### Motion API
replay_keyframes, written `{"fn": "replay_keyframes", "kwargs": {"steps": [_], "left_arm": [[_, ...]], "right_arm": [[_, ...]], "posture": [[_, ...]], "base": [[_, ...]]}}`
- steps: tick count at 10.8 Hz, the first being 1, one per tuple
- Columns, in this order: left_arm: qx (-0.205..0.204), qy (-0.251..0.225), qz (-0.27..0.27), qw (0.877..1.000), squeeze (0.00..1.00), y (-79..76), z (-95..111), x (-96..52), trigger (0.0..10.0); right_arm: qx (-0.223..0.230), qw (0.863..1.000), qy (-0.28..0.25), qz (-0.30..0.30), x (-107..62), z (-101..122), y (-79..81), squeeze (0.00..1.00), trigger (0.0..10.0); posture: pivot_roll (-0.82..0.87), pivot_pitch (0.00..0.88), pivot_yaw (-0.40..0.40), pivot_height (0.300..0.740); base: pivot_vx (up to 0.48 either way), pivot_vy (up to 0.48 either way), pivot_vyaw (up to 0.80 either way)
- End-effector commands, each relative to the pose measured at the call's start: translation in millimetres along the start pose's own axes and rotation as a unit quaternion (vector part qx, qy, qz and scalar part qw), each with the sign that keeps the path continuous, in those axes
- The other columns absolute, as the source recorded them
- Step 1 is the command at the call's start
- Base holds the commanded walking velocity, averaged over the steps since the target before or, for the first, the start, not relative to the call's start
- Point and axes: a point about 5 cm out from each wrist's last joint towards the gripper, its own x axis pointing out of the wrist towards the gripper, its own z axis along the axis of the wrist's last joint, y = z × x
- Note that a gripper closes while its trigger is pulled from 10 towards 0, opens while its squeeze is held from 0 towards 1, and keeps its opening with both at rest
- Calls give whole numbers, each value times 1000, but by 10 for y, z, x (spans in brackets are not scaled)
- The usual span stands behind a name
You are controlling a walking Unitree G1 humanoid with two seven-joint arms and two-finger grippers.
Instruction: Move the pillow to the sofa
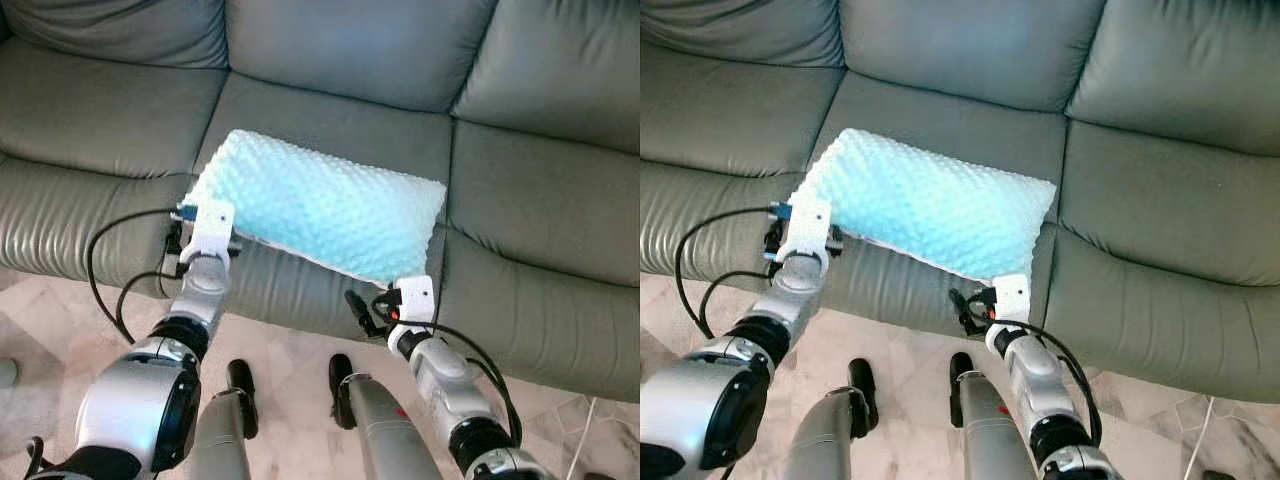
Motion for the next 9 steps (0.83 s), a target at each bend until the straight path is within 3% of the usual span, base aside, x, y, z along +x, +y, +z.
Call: {"fn": "replay_keyframes", "kwargs": {"steps": [1, 3, 6, 9], "left_arm": [[13, 16, 0, 1000, 0, 3, -112, -22, 10000], [4, 21, -2, 1000, 0, 9, -163, -35, 10000], [-70, 44, -45, 996, 0, -98, -355, -125, 10000], [-112, 55, -72, 990, 0, -144, -567, -231, 10000]], "right_arm": [[-3, 1000, 23, -2, -85, -159, 22, 0, 10000], [-38, 998, 46, -20, -142, -241, -66, 0, 10000], [-90, 990, 70, -78, -216, -233, -373, 0, 10000], [-94, 986, 71, -116, -239, -169, -557, 0, 10000]], "posture": [[-202, 478, -45, 740], [-195, 478, -42, 740], [-184, 476, -40, 740], [-168, 466, -31, 740]], "base": [[0, 0, 0], [0, 0, 0], [0, 0, 0], [0, 0, 0]]}}
